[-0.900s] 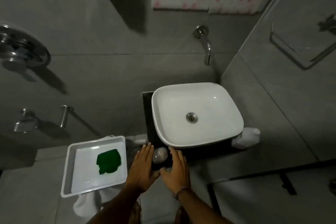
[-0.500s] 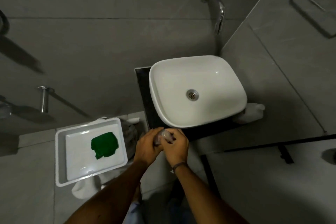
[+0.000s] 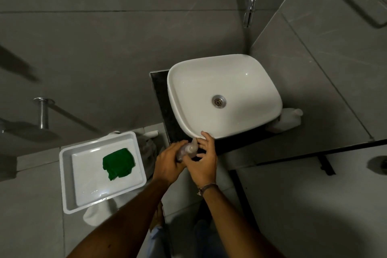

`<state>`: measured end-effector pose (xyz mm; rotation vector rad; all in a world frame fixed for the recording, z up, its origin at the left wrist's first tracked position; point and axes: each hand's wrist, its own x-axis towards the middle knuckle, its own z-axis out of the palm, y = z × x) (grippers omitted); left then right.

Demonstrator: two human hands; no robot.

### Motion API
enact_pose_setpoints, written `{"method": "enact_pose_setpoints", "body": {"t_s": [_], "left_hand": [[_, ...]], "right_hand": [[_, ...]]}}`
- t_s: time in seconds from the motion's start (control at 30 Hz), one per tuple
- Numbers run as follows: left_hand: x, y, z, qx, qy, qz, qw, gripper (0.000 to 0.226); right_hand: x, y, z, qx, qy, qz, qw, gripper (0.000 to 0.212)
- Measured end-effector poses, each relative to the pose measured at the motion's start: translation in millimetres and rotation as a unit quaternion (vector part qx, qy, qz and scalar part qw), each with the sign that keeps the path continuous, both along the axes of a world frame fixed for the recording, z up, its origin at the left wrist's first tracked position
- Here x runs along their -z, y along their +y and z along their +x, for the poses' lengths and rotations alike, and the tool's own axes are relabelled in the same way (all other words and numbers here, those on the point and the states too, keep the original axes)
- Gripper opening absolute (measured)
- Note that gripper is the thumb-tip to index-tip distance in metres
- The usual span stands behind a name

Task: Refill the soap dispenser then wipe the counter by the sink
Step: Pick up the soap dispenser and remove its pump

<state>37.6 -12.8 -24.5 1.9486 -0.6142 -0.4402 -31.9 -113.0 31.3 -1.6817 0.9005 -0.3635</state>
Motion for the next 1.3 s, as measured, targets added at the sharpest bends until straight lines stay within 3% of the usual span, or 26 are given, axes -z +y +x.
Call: {"method": "enact_pose_setpoints", "body": {"t_s": [0.1, 0.27, 0.37, 0.6, 0.67, 0.87, 0.97, 1.3], "left_hand": [[1.2, -0.9, -1.9, -0.011, 0.003, 0.006, 1.0, 0.058], [0.1, -2.0, -2.3, -0.019, 0.015, 0.012, 1.0, 0.056], [1.4, -2.5, -1.4, -0.014, 0.029, 0.023, 0.999, 0.062], [8.5, -3.6, -1.8, -0.033, 0.052, 0.034, 0.997, 0.07], [10.3, -4.2, -1.8, -0.036, 0.046, 0.037, 0.998, 0.07], [12.2, -7.2, -1.4, -0.036, 0.021, 0.055, 0.998, 0.069], [10.7, -8.6, -2.5, -0.032, 0.024, 0.06, 0.997, 0.068], [2.0, -9.5, -3.8, -0.029, 0.047, 0.068, 0.996, 0.068]], "right_hand": [[3.3, 2.2, 0.6, 0.024, 0.012, -0.02, 0.999, 0.075], [5.6, 5.7, -3.4, 0.033, -0.013, 0.004, 0.999, 0.08], [4.4, 5.4, -2.3, 0.066, -0.011, 0.006, 0.998, 0.063], [-25.2, -46.4, -32.6, 0.199, -0.167, 0.059, 0.964, 0.03], [-22.9, -72.6, -48.9, 0.259, -0.175, 0.132, 0.941, 0.028], [18.9, -111.0, -46.0, 0.349, -0.098, 0.33, 0.871, 0.01], [39.2, -119.0, -28.4, 0.357, -0.064, 0.369, 0.856, 0.025], [58.0, -125.7, -2.0, 0.337, 0.01, 0.368, 0.866, 0.033]]}}
